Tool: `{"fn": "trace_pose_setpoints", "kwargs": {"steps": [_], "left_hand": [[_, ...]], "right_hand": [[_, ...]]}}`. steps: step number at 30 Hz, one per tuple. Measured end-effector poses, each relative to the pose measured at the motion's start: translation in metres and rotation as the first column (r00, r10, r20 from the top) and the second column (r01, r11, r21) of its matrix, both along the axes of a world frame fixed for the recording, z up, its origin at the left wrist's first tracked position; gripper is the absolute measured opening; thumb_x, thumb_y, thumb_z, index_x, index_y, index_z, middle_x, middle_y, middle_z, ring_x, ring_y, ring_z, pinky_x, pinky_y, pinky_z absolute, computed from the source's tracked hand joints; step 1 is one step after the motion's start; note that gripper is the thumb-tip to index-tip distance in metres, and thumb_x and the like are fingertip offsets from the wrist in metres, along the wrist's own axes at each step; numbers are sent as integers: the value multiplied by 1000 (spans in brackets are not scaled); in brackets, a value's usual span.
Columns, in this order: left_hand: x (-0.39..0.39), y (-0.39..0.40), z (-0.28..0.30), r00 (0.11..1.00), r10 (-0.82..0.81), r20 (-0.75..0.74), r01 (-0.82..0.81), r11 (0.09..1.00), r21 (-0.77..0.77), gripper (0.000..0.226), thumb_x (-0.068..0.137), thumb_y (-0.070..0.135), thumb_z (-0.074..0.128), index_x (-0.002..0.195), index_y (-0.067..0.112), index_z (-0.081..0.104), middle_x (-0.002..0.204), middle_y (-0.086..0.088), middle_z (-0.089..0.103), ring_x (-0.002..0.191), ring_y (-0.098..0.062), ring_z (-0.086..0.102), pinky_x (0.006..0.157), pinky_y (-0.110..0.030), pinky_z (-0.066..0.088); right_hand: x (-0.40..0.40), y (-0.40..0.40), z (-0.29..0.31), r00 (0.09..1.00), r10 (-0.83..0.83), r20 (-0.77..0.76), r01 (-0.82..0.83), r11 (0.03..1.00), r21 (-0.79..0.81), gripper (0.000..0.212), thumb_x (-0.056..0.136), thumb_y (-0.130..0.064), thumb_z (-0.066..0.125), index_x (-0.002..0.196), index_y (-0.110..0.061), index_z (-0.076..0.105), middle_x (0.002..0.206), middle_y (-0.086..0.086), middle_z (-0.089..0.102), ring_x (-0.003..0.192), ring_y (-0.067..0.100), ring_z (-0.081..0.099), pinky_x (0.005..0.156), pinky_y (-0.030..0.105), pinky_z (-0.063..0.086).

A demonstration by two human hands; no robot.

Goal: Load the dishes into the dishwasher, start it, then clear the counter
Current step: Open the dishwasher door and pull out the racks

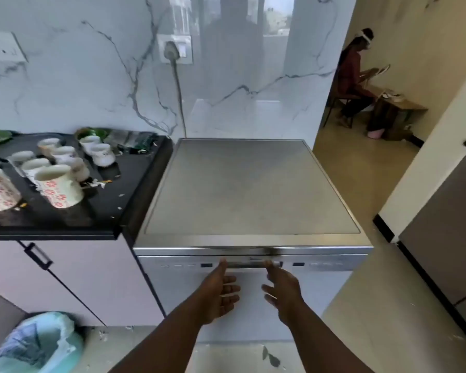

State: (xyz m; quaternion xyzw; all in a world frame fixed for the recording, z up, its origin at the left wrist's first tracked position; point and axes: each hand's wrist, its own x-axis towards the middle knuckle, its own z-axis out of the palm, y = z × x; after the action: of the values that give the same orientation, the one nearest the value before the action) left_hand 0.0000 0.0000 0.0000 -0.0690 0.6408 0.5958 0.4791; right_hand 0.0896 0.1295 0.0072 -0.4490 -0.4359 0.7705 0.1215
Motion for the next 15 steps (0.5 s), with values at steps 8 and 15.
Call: {"fn": "trace_pose_setpoints", "kwargs": {"steps": [8, 15], "left_hand": [[6, 48, -16, 913, 310, 264, -375, 893, 247, 66, 89, 67, 45, 112, 9, 66, 109, -7, 67, 104, -24, 58, 85, -33, 45], [10, 71, -25, 861, 401, 314, -495, 802, 334, 63, 89, 64, 48, 124, 12, 60, 106, -7, 68, 104, -26, 60, 82, -33, 49]], "right_hand": [[-18, 27, -30, 962, -100, -255, -21, 902, -431, 36, 86, -34, 66, 112, -9, 63, 115, 14, 67, 111, 33, 60, 93, 42, 48], [-28, 38, -36, 947, -151, -284, -9, 870, -492, 51, 85, -34, 68, 126, -5, 56, 115, 15, 64, 106, 31, 60, 83, 35, 51]]}}
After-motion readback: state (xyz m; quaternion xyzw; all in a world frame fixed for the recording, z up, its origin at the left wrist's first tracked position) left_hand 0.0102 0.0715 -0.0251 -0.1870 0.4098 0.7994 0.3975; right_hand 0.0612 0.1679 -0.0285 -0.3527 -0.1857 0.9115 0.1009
